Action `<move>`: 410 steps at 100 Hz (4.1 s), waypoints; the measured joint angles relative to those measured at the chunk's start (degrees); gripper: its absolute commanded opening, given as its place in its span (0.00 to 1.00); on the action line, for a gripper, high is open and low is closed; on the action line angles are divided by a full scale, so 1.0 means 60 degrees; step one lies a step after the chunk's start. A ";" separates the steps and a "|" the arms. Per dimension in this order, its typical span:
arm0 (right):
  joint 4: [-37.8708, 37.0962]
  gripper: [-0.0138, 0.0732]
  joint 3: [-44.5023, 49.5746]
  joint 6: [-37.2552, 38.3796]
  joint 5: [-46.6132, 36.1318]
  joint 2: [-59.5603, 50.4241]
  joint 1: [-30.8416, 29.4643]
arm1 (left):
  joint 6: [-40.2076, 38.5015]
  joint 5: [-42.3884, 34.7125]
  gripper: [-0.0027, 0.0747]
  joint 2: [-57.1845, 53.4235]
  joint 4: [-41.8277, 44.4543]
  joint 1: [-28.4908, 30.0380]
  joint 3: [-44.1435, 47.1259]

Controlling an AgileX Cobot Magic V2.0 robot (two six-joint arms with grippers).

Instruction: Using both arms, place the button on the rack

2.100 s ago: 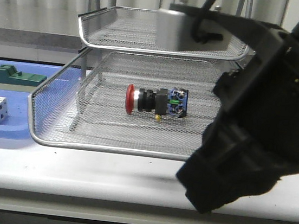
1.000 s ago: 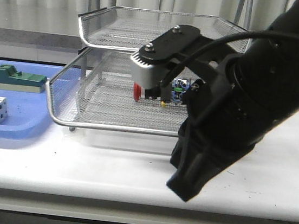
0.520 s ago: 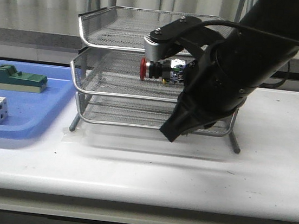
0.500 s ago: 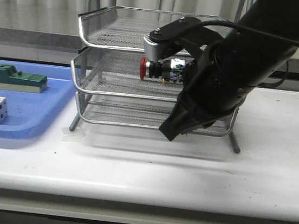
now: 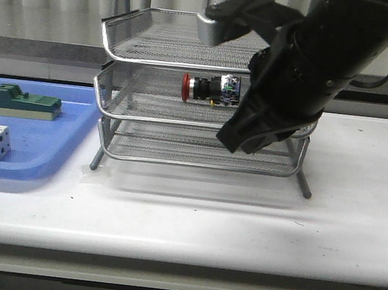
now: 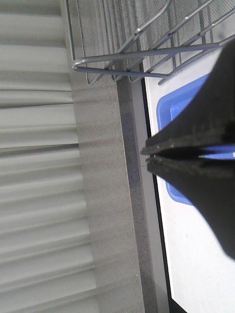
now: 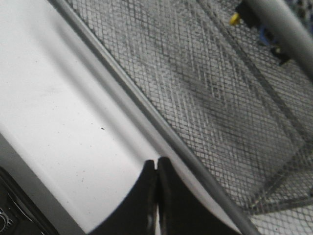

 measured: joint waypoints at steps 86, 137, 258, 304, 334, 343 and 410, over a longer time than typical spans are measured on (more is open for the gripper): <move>0.0075 0.09 0.2768 0.0852 0.1321 -0.6078 -0.3451 | 0.0000 0.0000 0.01 0.0000 0.0000 0.0000 0.0000; 0.0075 0.09 0.4811 0.1785 0.1508 -1.1289 -0.4433 | 0.0000 0.0000 0.01 0.0000 0.0000 0.0000 0.0000; 0.0058 0.09 0.6873 0.1808 -0.0105 -1.3684 -0.4495 | 0.0000 0.0000 0.01 0.0000 0.0000 0.0000 0.0000; 0.0395 0.09 0.9612 0.2925 -0.1556 -1.5742 -0.5428 | 0.0000 0.0000 0.01 0.0000 0.0000 0.0000 0.0000; 0.0477 0.09 0.9979 0.2983 -0.1839 -1.5755 -0.5467 | 0.0000 0.0000 0.01 0.0000 0.0000 0.0000 0.0000; 0.0477 0.09 0.9979 0.2987 -0.1938 -1.5755 -0.5467 | 0.0000 0.0000 0.01 0.0000 0.0000 0.0000 0.0000; 0.0477 0.09 0.9979 0.2987 -0.1989 -1.5755 -0.5467 | 0.0000 0.0000 0.01 0.0000 0.0000 0.0000 0.0000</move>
